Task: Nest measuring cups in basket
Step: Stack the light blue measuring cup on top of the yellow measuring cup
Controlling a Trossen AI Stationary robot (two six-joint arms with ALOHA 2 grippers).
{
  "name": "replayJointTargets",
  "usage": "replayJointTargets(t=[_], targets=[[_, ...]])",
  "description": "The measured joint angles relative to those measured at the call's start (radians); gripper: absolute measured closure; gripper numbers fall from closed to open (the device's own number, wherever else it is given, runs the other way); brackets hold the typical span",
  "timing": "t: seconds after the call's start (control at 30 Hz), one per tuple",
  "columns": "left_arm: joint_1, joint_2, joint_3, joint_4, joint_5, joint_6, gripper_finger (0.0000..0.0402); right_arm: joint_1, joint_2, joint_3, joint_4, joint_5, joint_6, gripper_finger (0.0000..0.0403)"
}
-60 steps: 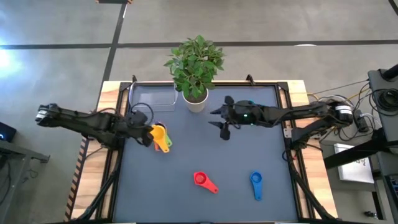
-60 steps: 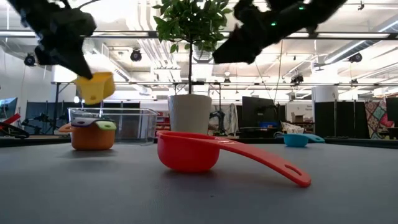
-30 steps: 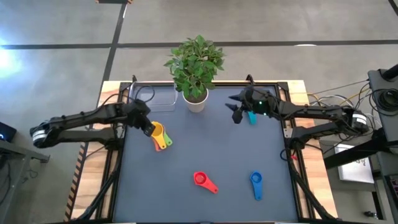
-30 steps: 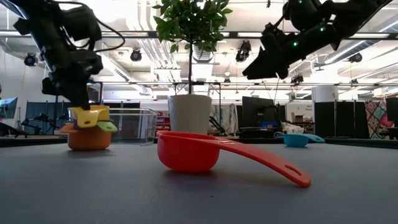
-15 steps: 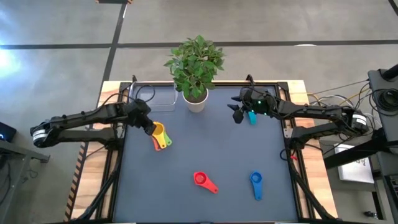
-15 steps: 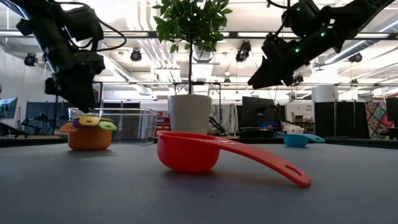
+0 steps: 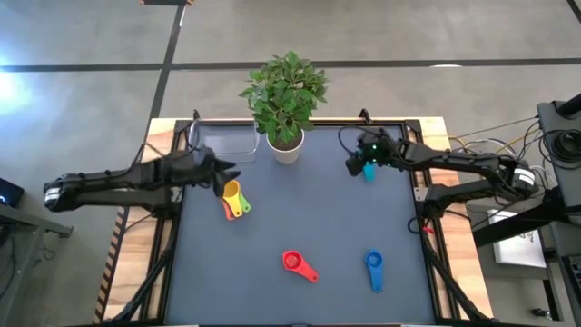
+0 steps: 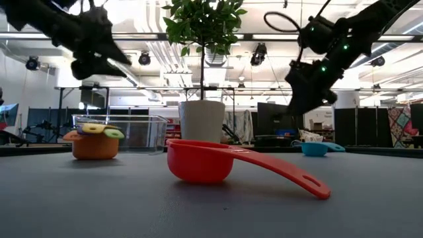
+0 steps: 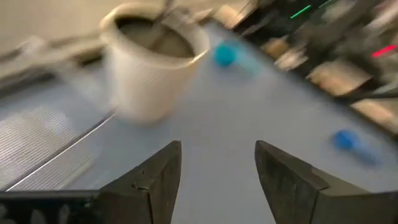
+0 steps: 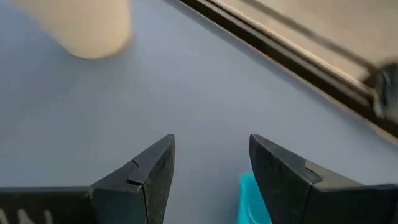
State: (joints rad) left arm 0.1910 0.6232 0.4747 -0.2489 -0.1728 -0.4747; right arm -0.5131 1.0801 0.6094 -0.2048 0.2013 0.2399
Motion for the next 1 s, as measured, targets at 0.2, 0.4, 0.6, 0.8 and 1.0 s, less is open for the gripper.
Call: replayJointTargets(t=[0.2,0.4,0.6,0.8,1.0], targets=[[-0.093,-0.009,-0.174,0.458,-0.001,0.047,0.0231,-0.038,0.0,0.0,-0.103,0.01,0.107,0.0209],[-0.12,0.035,-0.256,0.673,-0.002,0.08,0.0238,-0.048,0.0,0.0,-0.143,0.026,0.143,0.0209],[-0.12,0.088,-0.259,0.702,-0.002,0.12,0.0239,-0.09,0.016,0.007,-0.144,0.067,0.154,0.0208],[-0.12,0.15,-0.259,0.786,-0.002,0.161,0.0239,-0.175,0.112,0.031,-0.168,0.034,0.155,0.0187],[-0.12,0.187,-0.259,0.805,0.001,0.169,0.0239,-0.223,0.208,0.066,-0.208,0.027,0.151,0.0164]])
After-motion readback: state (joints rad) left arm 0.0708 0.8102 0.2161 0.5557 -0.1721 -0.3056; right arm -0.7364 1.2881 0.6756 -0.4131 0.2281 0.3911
